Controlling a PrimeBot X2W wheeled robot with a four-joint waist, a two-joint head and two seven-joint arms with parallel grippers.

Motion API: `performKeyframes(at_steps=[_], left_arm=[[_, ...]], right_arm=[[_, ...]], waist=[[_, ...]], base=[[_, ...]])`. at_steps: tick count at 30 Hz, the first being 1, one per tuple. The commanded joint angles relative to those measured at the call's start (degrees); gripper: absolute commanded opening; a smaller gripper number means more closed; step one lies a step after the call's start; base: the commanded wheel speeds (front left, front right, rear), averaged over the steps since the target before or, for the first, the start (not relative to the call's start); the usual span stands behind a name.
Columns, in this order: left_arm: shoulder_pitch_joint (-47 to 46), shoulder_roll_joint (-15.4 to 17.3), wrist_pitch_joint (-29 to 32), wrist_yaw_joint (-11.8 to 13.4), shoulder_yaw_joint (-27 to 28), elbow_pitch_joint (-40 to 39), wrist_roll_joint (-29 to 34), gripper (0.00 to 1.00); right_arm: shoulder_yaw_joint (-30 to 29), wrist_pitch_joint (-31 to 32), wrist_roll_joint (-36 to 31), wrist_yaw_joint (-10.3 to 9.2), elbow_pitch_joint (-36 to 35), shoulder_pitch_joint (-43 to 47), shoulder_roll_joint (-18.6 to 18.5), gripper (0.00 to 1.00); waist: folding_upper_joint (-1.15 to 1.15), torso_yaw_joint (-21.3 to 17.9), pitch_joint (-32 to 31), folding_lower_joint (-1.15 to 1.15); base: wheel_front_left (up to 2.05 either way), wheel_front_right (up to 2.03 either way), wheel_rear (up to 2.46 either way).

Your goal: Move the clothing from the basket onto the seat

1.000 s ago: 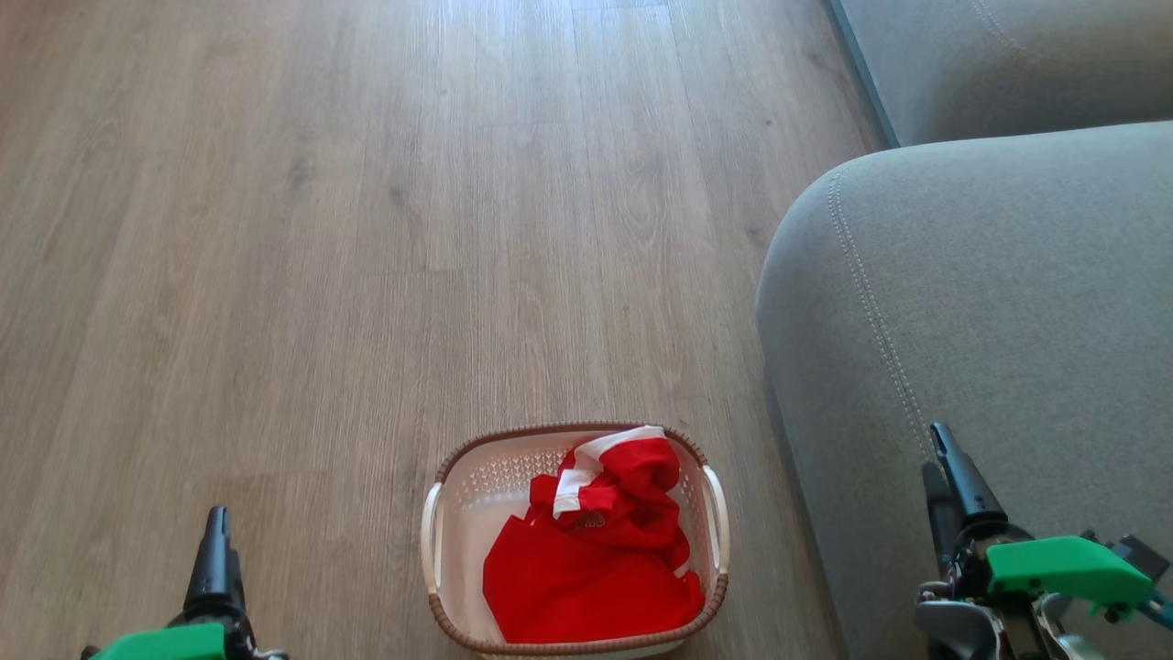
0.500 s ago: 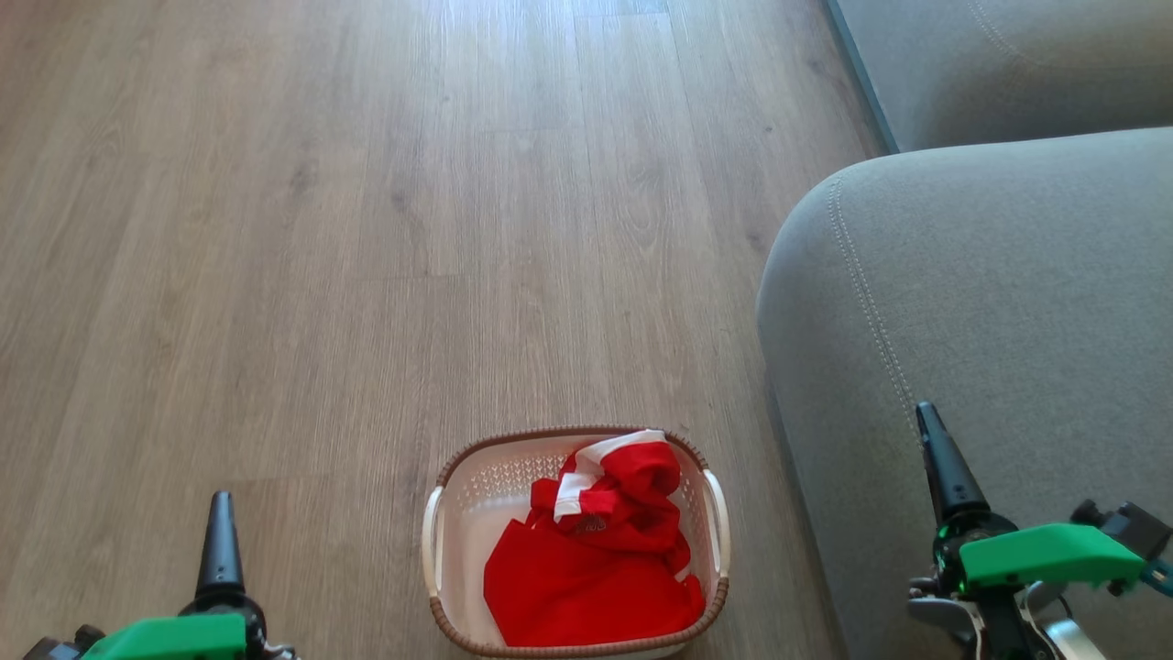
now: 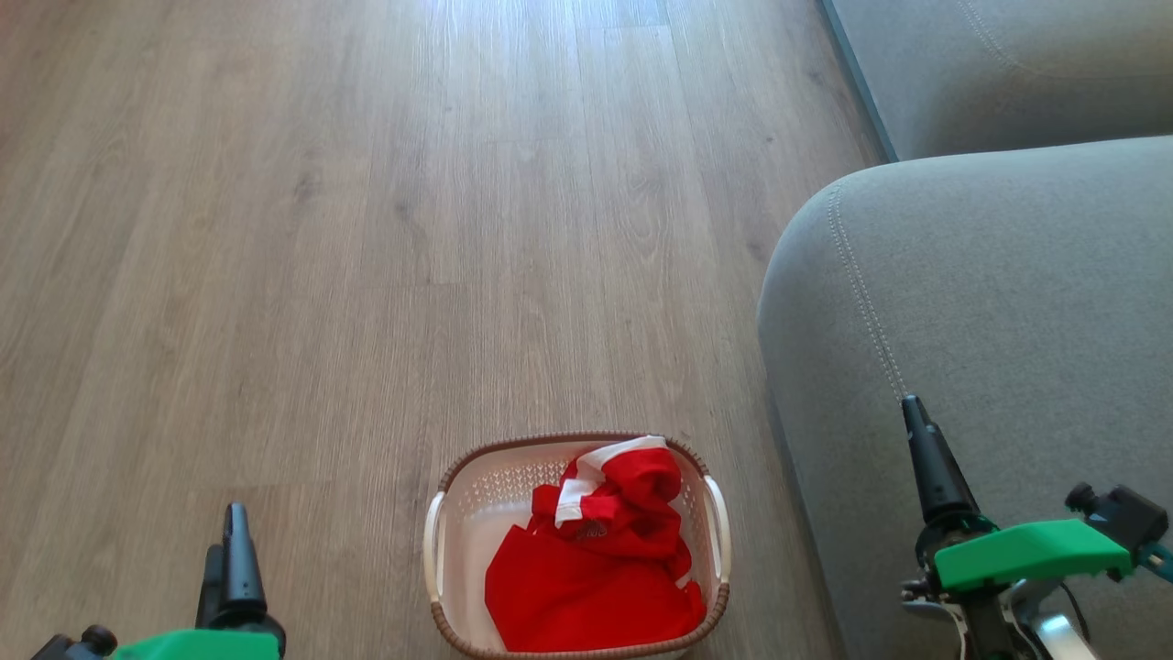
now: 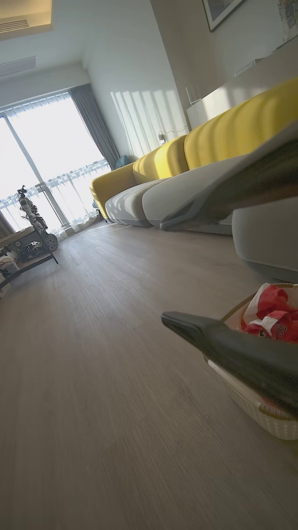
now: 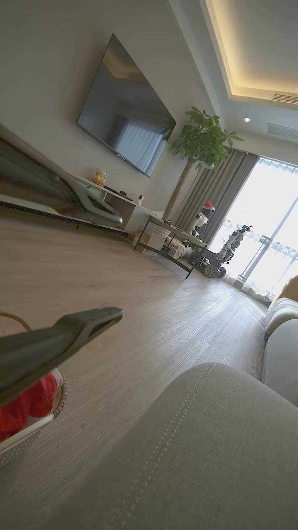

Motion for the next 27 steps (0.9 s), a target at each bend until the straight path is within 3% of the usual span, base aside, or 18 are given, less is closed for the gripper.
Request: performKeyframes(at_steps=[1,15,27], left_arm=[[-0.7,0.7,-0.8,0.2,0.3,-2.1,2.9,1.00],[1.1,0.8,-3.2,0.5,-0.6,-2.5,18.3,1.00],[2.5,0.8,-5.0,0.7,-0.8,-2.0,27.5,1.00]], right_arm=[[-0.4,-0.6,-3.1,0.00,-1.6,-1.5,0.2,1.00],[-1.2,-0.8,-16.7,-0.01,-0.6,-1.1,2.0,1.00],[-2.0,-1.0,-26.7,-0.01,0.7,-0.8,3.4,1.00]], waist=[[0.00,0.0,-0.1,0.00],[0.00,0.0,-0.5,0.00],[0.00,0.1,-0.9,0.00]], base=[[0.00,0.00,0.00],[0.00,0.00,0.00],[0.00,0.00,0.00]])
